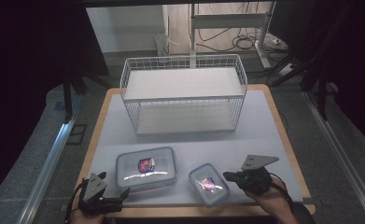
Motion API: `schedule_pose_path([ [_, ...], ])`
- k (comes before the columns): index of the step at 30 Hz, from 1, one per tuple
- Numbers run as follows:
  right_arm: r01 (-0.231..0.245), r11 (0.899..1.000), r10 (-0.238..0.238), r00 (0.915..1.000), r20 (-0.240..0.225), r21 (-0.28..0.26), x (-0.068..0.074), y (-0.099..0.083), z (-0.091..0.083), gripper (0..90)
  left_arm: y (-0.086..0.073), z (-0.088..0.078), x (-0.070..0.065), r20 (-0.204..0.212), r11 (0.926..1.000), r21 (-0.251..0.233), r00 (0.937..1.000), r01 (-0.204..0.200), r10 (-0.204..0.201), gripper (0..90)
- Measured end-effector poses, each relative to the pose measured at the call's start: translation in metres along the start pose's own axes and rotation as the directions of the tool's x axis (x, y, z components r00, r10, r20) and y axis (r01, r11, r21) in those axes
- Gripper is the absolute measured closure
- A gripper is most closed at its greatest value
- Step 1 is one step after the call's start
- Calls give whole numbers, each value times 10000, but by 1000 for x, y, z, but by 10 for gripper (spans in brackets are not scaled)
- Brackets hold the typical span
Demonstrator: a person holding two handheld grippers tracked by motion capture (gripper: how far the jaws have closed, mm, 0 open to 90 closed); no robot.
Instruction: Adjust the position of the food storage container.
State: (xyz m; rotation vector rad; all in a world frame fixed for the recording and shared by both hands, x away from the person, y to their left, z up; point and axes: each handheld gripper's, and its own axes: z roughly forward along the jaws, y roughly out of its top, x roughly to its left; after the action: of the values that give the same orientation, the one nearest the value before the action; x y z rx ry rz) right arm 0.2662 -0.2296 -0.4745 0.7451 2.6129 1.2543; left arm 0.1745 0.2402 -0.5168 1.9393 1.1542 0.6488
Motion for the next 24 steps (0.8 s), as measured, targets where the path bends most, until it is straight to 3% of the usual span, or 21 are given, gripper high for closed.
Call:
schedule_pose_path([
  [2, 216, 9998, -216, 9996, -206, -17, 6, 6, 7, 899, 0, 0, 0, -4, 10000, -20, 10000, 12, -12, 13],
  [3, 261, 9997, -259, 9980, -579, 34, 12, 11, 16, 899, 1, 0, 0, -21, 10000, -28, 10000, -22, 22, 13],
  [8, 730, 9970, -700, 9915, -1097, 238, 28, 20, 34, 898, 2, 0, -1, -41, 9999, -88, 9999, -103, 102, 14],
  [11, 1213, 9916, -1131, 9813, -1560, 438, 46, 31, 50, 898, 3, 0, -2, -42, 9998, -92, 9998, -194, 193, 15],
  [13, 1341, 9897, -1240, 9781, -1670, 507, 50, 33, 54, 898, 3, 0, -2, -26, 9997, -109, 9998, -219, 218, 15],
  [15, 1845, 9797, -1679, 9688, -1826, 783, 62, 36, 65, 898, 3, 0, -2, 12, 9996, -132, 9997, -258, 258, 15],
  [16, 1845, 9797, -1679, 9688, -1826, 783, 62, 36, 65, 898, 3, 0, -2, 12, 9996, -132, 9997, -258, 258, 15],
  [17, 2085, 9729, -1877, 9646, -1852, 997, 66, 36, 71, 899, 3, 0, -2, 15, 9995, -115, 9996, -283, 283, 15],
  [24, 2057, 9717, -1818, 9652, -1881, 1162, 65, 36, 71, 900, 3, 0, -3, -6, 9994, -86, 9995, -330, 330, 15],
])
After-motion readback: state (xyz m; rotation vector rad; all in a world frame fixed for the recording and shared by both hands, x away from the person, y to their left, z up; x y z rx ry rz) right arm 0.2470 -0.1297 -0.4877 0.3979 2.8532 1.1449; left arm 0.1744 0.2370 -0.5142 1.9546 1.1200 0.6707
